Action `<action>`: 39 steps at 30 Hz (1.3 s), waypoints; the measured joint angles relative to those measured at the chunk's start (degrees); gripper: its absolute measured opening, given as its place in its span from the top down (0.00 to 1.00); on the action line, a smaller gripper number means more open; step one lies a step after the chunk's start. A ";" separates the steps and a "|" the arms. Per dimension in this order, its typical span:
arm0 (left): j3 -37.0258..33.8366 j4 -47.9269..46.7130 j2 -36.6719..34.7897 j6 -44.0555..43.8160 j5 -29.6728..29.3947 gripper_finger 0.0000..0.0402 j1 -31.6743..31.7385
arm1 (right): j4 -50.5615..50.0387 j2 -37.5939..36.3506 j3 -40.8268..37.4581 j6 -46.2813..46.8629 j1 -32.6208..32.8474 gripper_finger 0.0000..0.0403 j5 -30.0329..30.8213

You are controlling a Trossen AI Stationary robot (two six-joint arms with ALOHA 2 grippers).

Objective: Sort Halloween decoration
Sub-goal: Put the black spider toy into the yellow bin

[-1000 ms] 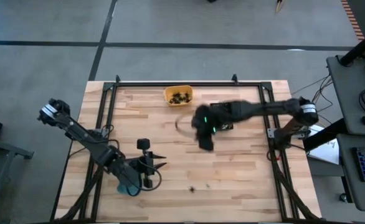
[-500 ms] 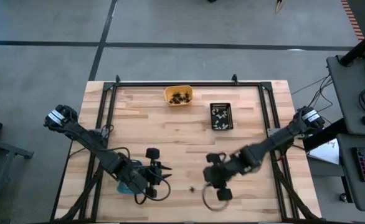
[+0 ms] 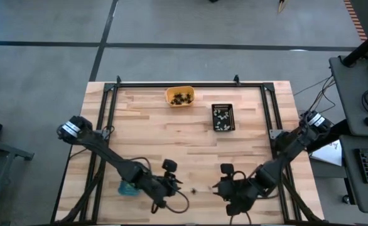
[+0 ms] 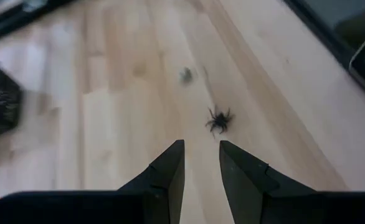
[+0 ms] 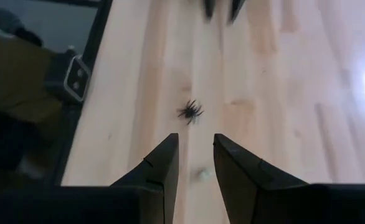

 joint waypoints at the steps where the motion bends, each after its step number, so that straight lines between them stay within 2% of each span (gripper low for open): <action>1: 0.53 0.01 1.19 0.84 0.94 0.79 0.40 | 0.00 0.00 0.00 0.08 0.50 0.77 1.58; 6: 3.81 -0.02 7.09 7.01 4.77 0.79 2.49 | 0.03 0.00 -0.02 0.11 1.73 0.77 6.17; 12: 8.84 0.10 13.51 14.16 11.95 0.79 4.67 | 0.58 0.00 -0.04 0.08 1.64 0.77 6.37; 17: 12.40 0.19 17.08 16.23 15.96 0.79 4.86 | 2.53 0.00 -0.07 0.00 1.66 0.77 6.34; 27: 11.55 2.96 17.97 16.07 16.07 0.79 5.94 | 3.01 0.04 -0.20 -0.16 1.77 0.77 6.33; 39: 9.55 8.05 19.22 17.96 16.89 0.68 7.20 | 3.04 0.04 -0.20 -0.09 1.77 0.77 6.37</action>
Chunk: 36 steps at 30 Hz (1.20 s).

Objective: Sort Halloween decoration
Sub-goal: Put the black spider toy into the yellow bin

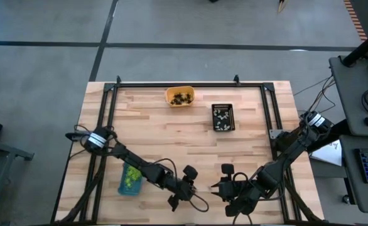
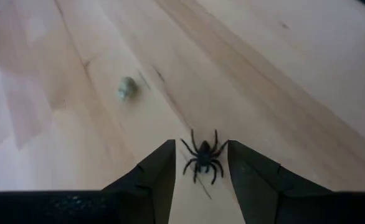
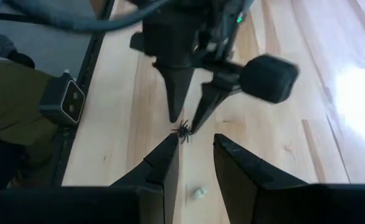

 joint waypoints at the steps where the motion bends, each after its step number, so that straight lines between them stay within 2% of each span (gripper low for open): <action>1: 0.00 0.47 0.56 0.21 0.05 0.68 0.02 | -0.07 0.00 -0.03 0.01 0.00 0.77 0.19; 12: -0.02 0.62 2.15 0.25 0.54 0.71 0.76 | -0.07 0.02 -0.50 0.03 0.00 0.77 1.34; 25: -1.57 1.13 2.02 -1.17 0.00 0.99 2.32 | 0.06 0.04 -0.61 0.05 0.00 0.77 1.47; 36: -1.97 0.76 1.02 -0.87 -0.24 1.00 2.50 | 0.33 0.04 -0.67 0.07 0.00 0.77 1.64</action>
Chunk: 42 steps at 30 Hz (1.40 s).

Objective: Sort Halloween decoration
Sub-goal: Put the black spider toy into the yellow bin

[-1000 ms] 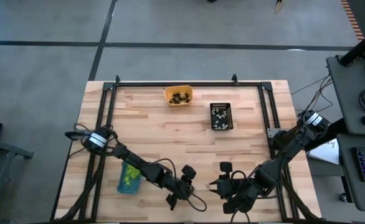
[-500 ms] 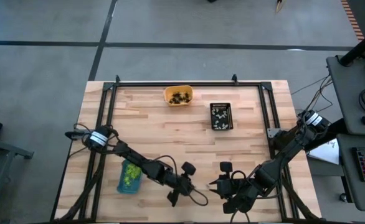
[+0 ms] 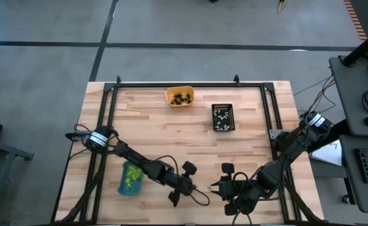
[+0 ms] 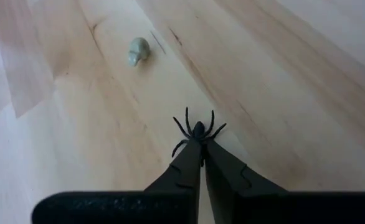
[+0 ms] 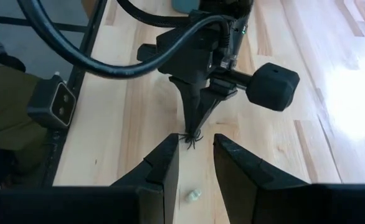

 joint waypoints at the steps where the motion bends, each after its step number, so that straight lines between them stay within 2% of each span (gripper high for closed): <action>1: -0.15 -0.34 -0.48 0.37 0.00 1.00 0.02 | 0.24 0.00 -0.13 -0.01 0.00 0.77 0.32; 9: -1.95 0.01 -6.93 -0.24 0.77 1.00 1.09 | 5.41 0.31 -4.94 -0.13 -0.16 0.77 6.14; 15: -2.21 0.06 -8.38 -1.70 2.27 1.00 1.68 | 10.44 3.80 -7.41 -5.23 -2.02 0.77 8.57; 18: -2.21 -0.10 -8.38 -3.03 2.49 1.00 2.07 | 9.99 6.60 -6.36 -6.08 -3.36 0.74 8.42; 23: -2.21 -0.07 -8.38 -3.99 2.32 1.00 2.86 | 9.43 11.28 -3.58 -9.17 -4.94 0.62 7.11; 29: -2.19 0.16 -8.38 -4.43 2.41 1.00 3.24 | 2.81 16.00 1.21 -10.15 -5.06 0.52 7.09; 38: -2.10 1.28 -8.38 -5.46 2.44 1.00 3.41 | 0.95 20.75 4.38 -9.67 -6.59 0.51 7.93; 42: -2.10 1.10 -8.38 -5.51 2.41 1.00 3.52 | 0.74 21.55 5.02 -10.75 -6.62 0.54 8.86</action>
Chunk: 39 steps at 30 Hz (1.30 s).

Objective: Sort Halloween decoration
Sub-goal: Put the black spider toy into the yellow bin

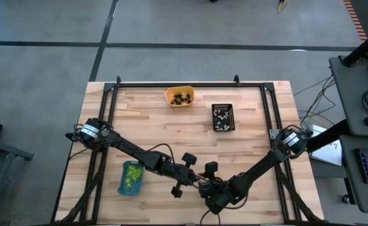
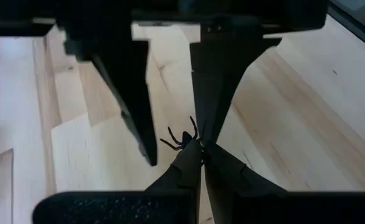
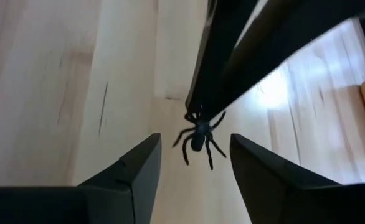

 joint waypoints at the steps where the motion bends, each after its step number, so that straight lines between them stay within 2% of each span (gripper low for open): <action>1: 0.00 -0.10 0.00 -0.01 0.00 1.00 0.08 | 0.02 0.00 0.11 -0.45 0.02 0.55 -0.02; 19: 0.00 -0.52 0.04 -0.15 -0.09 1.00 0.33 | 0.11 -0.06 0.26 -2.06 0.07 0.92 0.87; 25: 0.00 -3.95 -0.15 0.89 -0.72 0.92 0.31 | 0.08 -0.16 0.24 -1.85 0.03 0.97 0.20; 30: -0.04 -12.27 -3.68 1.99 -3.93 0.83 0.31 | -2.67 -2.50 0.20 1.96 -1.70 0.97 -5.29; 34: -0.24 -17.18 -7.64 1.59 -4.68 0.81 0.33 | -9.13 -6.76 0.17 7.38 -4.84 0.97 -10.79; 39: -3.47 -16.03 -13.93 -0.35 -4.70 0.81 0.13 | -15.53 -14.33 0.18 9.71 -10.92 0.97 -12.33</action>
